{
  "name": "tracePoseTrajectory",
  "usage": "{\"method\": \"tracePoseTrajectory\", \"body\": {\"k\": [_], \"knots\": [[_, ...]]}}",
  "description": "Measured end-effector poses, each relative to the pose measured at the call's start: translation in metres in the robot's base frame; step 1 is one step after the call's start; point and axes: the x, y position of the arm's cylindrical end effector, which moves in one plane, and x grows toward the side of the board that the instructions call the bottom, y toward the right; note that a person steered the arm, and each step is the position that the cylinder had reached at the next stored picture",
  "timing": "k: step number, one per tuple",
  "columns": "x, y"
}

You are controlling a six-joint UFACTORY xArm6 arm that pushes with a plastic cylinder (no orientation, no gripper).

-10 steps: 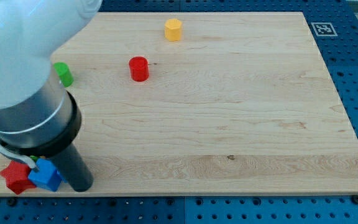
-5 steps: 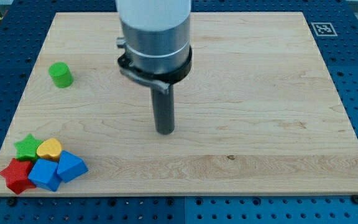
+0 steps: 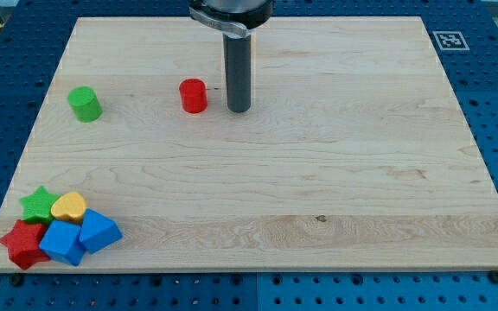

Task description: Move the red circle into the group of blocks

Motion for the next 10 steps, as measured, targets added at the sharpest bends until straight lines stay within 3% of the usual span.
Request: {"method": "tracePoseTrajectory", "body": {"k": [4,5,7,10], "knots": [[0.003,0.0],[-0.003,0.0],[-0.055,-0.004],[-0.059,-0.046]]}}
